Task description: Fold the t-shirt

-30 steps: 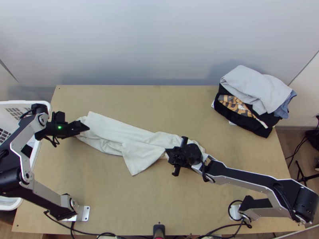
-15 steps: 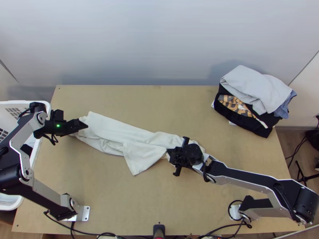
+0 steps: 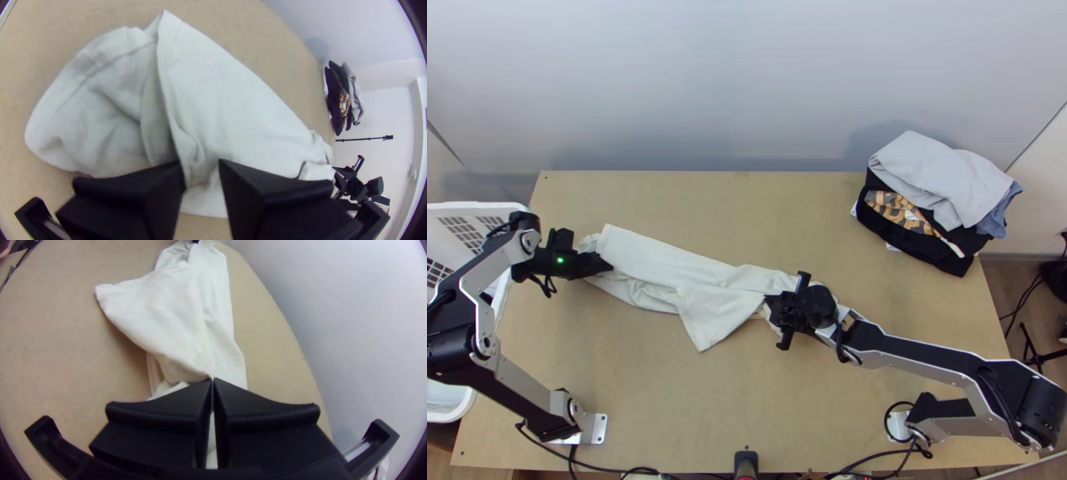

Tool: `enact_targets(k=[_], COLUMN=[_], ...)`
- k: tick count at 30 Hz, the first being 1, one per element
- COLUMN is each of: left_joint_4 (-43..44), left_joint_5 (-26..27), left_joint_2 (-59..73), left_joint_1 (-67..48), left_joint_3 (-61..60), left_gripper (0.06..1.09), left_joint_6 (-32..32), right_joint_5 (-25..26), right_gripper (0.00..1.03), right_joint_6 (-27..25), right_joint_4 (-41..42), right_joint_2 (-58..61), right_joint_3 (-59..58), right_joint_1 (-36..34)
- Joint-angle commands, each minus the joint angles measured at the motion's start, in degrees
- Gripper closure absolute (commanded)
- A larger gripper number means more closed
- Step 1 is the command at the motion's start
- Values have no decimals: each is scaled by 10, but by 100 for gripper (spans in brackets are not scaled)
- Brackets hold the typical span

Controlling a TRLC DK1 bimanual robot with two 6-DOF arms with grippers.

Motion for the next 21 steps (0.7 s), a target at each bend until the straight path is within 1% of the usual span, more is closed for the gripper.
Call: enact_targets(k=[1, 5, 8, 12, 14, 17, 21], left_joint_4=[1, -4, -8, -28, -39, -72, -89], left_joint_5=[0, 1, 1, 0, 0, 0, -1], left_joint_2=[8, 0, -9, -20, -23, -42, -79], left_joint_1=[-6, 6, 18, 37, 46, 46, 32], left_joint_3=[-11, -12, 0, 40, 61, 90, 127], left_gripper=[105, 105, 105, 105, 105, 105, 105], left_joint_6=[8, 8, 0, -41, -65, -83, -115], right_joint_5=[1, 2, 3, 14, 17, 20, 20], right_gripper=[100, 100, 100, 100, 100, 100, 100], right_joint_6=[1, 5, 36, 104, 141, 221, 303], right_joint_4=[0, 0, 0, -3, -20, -54, -79], right_joint_2=[-9, -14, -15, -22, -24, -26, -24], right_joint_3=[-6, -6, 8, 32, 48, 79, 98], right_joint_1=[-13, -23, -42, -74, -90, -117, -132])
